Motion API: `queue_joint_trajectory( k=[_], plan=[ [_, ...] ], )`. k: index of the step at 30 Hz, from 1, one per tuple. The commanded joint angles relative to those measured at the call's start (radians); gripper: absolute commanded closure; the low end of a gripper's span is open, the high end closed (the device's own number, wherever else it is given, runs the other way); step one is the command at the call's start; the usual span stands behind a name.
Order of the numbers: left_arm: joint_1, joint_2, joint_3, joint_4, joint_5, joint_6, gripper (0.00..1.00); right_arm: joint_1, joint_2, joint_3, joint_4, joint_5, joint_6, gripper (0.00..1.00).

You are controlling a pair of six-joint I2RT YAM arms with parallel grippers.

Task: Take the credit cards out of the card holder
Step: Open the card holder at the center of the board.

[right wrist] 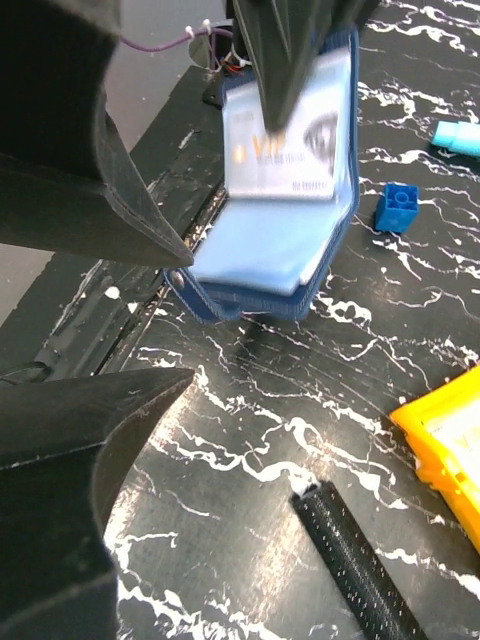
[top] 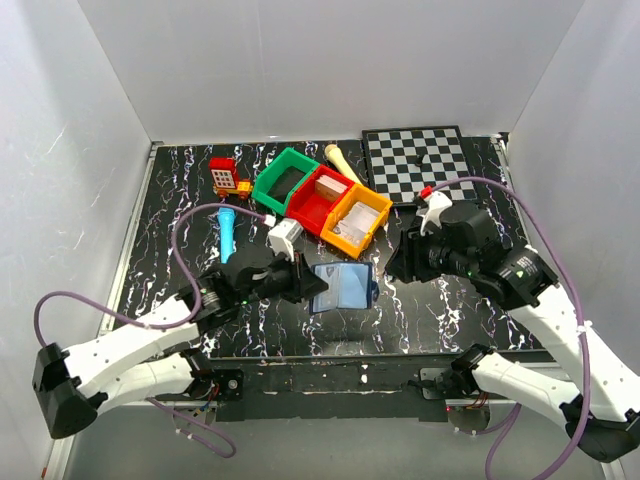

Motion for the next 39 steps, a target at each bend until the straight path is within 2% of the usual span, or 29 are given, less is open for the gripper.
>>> queue_joint_trajectory(
  k=[1,4,6,10,18,26,34,39],
  plan=[
    [0.012,0.095,-0.061,0.137,0.017,-0.033,1.00,-0.002,-0.083,-0.104,0.197,-0.088,0.004,0.46],
    [0.028,0.181,-0.092,0.190,0.046,-0.039,1.00,-0.002,-0.157,-0.242,0.359,-0.154,0.013,0.45],
    [0.043,0.222,-0.118,0.242,0.066,-0.053,1.00,-0.005,-0.174,-0.292,0.395,-0.164,0.033,0.45],
    [0.080,0.264,-0.187,0.367,0.092,-0.102,1.00,-0.004,-0.116,-0.325,0.390,-0.226,0.053,0.48],
    [0.152,0.389,-0.242,0.489,0.190,-0.127,1.00,-0.005,-0.013,-0.467,0.663,-0.403,0.159,0.53],
    [0.180,0.497,-0.247,0.538,0.295,-0.116,1.00,-0.028,0.157,-0.540,0.826,-0.468,0.212,0.57],
    [0.187,0.543,-0.268,0.544,0.309,-0.111,1.00,-0.062,0.341,-0.563,0.877,-0.479,0.226,0.64],
    [0.187,0.543,-0.268,0.506,0.281,-0.111,1.00,-0.076,0.430,-0.551,0.834,-0.458,0.217,0.68]
  ],
)
